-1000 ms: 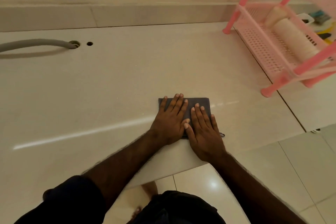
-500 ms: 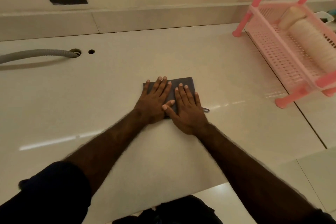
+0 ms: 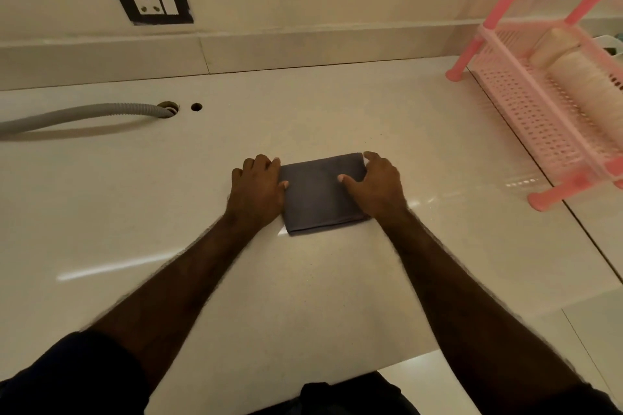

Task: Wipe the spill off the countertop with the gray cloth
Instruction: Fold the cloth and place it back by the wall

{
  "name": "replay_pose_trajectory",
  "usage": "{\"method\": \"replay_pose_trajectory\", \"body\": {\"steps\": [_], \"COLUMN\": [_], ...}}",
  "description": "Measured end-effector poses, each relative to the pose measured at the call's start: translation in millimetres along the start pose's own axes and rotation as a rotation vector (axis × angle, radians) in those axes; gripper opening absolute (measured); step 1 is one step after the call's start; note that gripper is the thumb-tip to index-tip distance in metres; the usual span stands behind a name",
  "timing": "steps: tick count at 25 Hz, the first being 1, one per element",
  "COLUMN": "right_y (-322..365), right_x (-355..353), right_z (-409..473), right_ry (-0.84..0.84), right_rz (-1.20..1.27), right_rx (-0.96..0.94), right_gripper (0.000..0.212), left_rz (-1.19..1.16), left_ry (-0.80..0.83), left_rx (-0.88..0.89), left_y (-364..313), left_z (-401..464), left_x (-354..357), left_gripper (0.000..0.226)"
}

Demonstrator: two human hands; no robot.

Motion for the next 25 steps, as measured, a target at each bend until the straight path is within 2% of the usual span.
{"method": "replay_pose_trajectory", "body": {"steps": [3, 8, 10, 12, 14, 16, 18, 21, 25], "right_y": [2, -3, -4, -4, -6, -10, -15, -21, -28], "right_x": [0, 0, -3, -7, -10, -14, -17, -19, -25], "right_z": [6, -3, -13, -26, -35, -38, -37, -33, -16], "right_ry": [0.023, 0.063, 0.080, 0.075, 0.063, 0.045, 0.055, 0.059, -0.044], "right_rz": [0.082, 0.259, 0.317, 0.345, 0.357, 0.406, 0.566, 0.703, 0.609], "right_rx": [0.175, 0.314, 0.321, 0.283, 0.228, 0.197, 0.259, 0.301, 0.153], "right_gripper": [0.091, 0.053, 0.047, 0.045, 0.042, 0.042, 0.048, 0.052, 0.048], "left_rz": [-0.182, -0.431, -0.613, -0.778, -0.880, -0.925, -0.903, -0.894, -0.994], "left_ry": [0.009, -0.013, 0.010, 0.050, 0.020, 0.009, 0.046, 0.022, -0.096], "left_rx": [-0.073, -0.156, -0.165, -0.180, -0.216, -0.240, -0.263, -0.302, -0.359], "left_y": [2, 3, 2, 0, -2, -4, -4, 0, -3], "left_z": [2, 5, 4, 0, -5, -11, -13, -15, -17], "left_x": [-3, -7, -6, -6, -6, -6, -5, -3, -6], "left_gripper": [0.040, 0.020, 0.017, 0.020, 0.029, 0.048, 0.064, 0.063, 0.058]}}
Point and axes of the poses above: each hand's wrist, its own z-axis towards the middle knuckle, its own x-axis out of the palm, y = z × x, the point moved 2 cm from there along z, towards the middle knuckle, and after that the axes turned 3 degrees about -y, right-handed, at the moved point
